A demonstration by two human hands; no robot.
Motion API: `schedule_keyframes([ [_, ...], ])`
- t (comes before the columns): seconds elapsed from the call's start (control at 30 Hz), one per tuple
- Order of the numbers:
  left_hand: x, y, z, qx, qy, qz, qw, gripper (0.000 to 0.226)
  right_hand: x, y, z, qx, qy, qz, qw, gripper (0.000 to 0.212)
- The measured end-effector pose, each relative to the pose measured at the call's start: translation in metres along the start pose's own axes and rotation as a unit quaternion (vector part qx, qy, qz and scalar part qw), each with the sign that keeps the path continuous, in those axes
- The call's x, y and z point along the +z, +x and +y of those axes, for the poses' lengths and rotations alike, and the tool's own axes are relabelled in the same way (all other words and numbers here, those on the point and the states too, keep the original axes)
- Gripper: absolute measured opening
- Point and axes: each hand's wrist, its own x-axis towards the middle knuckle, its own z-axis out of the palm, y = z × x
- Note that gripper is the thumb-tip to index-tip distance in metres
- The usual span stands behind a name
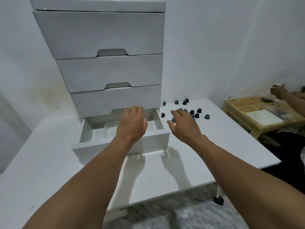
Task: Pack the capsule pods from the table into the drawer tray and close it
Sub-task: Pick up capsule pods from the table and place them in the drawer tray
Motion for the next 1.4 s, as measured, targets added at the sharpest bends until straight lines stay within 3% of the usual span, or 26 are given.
schedule_keyframes([
  [0.3,0.050,0.072,0.106,0.051,-0.042,-0.017,0.998,0.020,-0.024,0.002,0.126,0.070,-0.010,-0.001,0.997,0.035],
  [0.57,0.123,0.139,0.207,0.018,-0.087,-0.059,0.994,0.020,-0.028,0.040,0.261,0.068,-0.014,-0.059,0.996,0.041],
  [0.7,0.154,0.161,0.239,-0.010,-0.103,-0.083,0.991,0.021,-0.020,0.062,0.310,0.052,-0.011,-0.084,0.995,0.031],
  [1.0,0.226,0.185,0.247,-0.053,-0.089,-0.189,0.976,0.030,0.041,0.108,0.357,0.027,0.039,-0.160,0.986,0.043],
  [1.33,0.328,0.226,0.237,-0.105,-0.150,-0.280,0.942,0.021,0.135,0.177,0.385,0.006,0.069,-0.228,0.971,0.039],
  [1.4,0.348,0.231,0.232,-0.081,-0.147,-0.302,0.938,0.024,0.154,0.189,0.386,0.010,0.070,-0.256,0.964,0.040],
])
